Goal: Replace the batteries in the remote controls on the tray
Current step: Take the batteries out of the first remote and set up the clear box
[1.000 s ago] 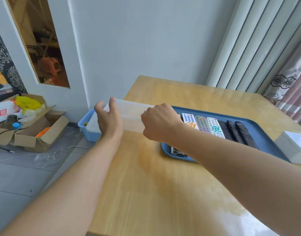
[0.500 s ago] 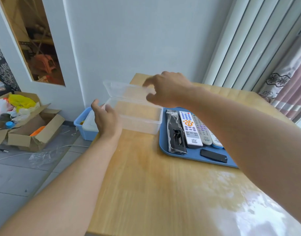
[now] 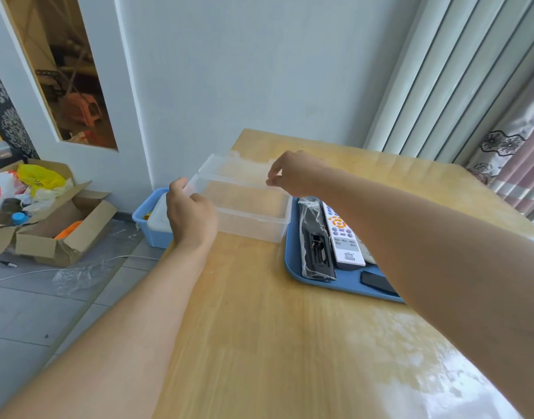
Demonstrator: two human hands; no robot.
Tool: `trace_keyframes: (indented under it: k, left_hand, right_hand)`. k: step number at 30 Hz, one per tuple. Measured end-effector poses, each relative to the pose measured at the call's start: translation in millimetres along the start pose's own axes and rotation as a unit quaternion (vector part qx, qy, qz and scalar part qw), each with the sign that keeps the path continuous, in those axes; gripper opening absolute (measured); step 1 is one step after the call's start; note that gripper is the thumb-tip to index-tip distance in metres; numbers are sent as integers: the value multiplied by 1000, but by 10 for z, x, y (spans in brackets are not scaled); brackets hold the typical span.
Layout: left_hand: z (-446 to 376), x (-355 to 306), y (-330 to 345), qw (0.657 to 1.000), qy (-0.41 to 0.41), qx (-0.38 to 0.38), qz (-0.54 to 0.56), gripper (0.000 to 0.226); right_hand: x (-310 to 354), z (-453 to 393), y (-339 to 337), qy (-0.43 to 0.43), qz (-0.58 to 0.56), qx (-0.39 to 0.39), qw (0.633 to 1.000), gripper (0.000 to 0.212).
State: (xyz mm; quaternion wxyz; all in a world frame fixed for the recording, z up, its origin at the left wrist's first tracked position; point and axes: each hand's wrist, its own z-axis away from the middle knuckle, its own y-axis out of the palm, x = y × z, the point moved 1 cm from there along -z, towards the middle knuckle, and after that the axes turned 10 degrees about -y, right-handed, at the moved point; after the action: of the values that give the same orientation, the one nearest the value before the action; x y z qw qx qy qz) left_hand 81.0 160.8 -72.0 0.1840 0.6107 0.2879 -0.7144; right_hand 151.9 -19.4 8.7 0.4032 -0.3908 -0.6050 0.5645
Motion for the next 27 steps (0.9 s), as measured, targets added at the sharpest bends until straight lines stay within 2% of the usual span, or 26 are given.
trace_keyframes:
  k: [3, 6, 8, 11, 13, 17, 19, 22, 27]
  left_hand:
    - [3, -9, -2, 1000, -8, 2, 4, 42]
    - [9, -18, -11, 1000, -2, 2, 6, 39]
    - [12, -28, -17, 1000, -2, 3, 9, 38]
    - [17, -30, -22, 1000, -2, 7, 12, 37]
    - [22, -31, -25, 1000, -1, 9, 14, 37]
    - [14, -24, -26, 1000, 0, 10, 17, 37]
    - [3, -20, -23, 1000, 2, 8, 16, 37]
    - [10, -21, -21, 1000, 5, 10, 24, 40]
    - [58, -33, -36, 998, 50, -26, 19, 49]
  right_hand:
    - [130, 61, -209, -72, -54, -27, 996, 23]
    - [380, 144, -249, -148, -94, 60, 983, 15]
    - [495, 168, -184, -196, -32, 142, 970, 10]
    - [539, 179, -96, -248, 96, 187, 946, 29]
    - [543, 197, -68, -250, 147, 214, 933, 40]
    - [534, 263, -137, -234, 194, 266, 915, 46]
    - [515, 290, -183, -236, 199, 270, 912, 57]
    - [494, 333, -199, -235, 174, 253, 922, 62]
    - [344, 436, -213, -203, 51, 162, 964, 52]
